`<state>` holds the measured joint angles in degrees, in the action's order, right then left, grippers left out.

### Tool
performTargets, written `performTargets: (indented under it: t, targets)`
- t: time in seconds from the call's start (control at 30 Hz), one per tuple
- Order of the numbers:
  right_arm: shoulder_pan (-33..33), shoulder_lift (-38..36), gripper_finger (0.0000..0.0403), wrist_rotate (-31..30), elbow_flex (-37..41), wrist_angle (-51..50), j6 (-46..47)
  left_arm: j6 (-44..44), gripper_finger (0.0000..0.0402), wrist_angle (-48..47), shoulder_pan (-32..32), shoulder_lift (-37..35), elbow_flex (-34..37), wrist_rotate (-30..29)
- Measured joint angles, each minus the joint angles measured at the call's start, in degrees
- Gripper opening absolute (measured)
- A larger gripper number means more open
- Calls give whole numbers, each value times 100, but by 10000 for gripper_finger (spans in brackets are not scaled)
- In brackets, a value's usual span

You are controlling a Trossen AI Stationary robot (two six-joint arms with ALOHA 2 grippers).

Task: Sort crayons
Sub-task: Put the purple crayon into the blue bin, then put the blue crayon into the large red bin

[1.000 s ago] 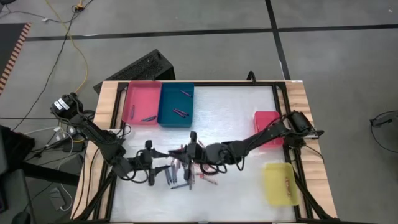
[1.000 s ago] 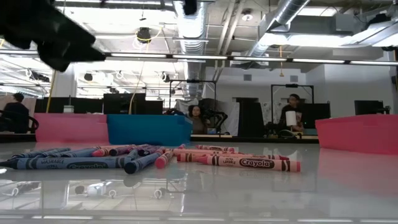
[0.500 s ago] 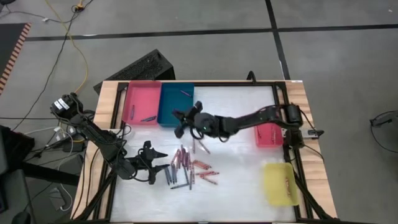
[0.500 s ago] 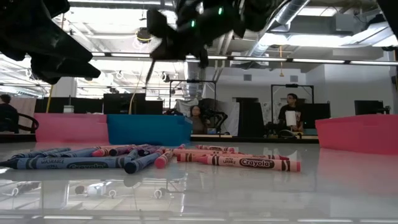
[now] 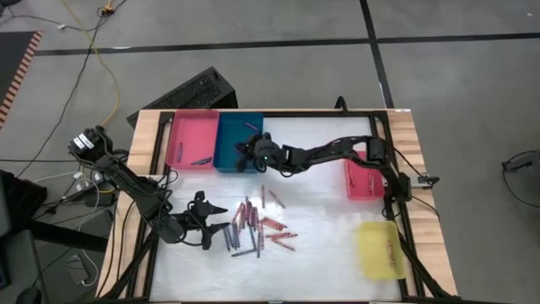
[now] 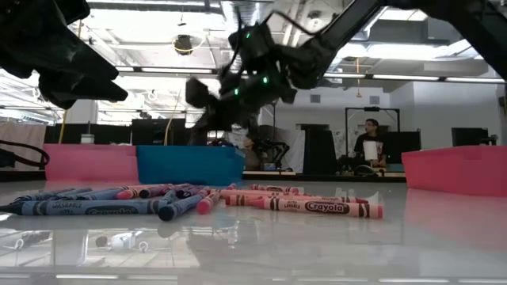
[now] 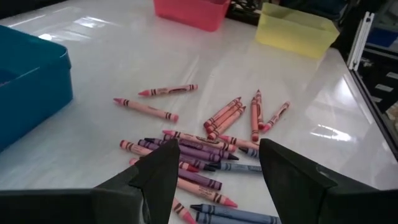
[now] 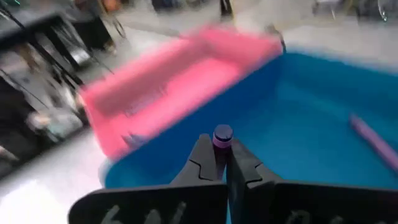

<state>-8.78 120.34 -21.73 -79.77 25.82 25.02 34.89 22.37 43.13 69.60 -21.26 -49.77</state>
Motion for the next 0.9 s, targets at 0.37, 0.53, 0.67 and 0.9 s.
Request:
performTargets:
  t: [0.37, 0.53, 0.67, 0.9]
  targets:
    - [-5, 275, 56, -51, -324, -609, 150, 223, 210, -116, -2, 0, 0, 141]
    - [-42, 277, 92, -14, -790, -1371, -4, 225, 210, -125, -2, 0, 0, 153]
    - [-62, 258, 115, 291, -1538, -2324, -332, 253, 210, -137, -2, 0, 0, 203]
    - [70, 111, 128, 354, -3982, -5446, -767, 538, 210, -155, -2, 0, 2, 434]
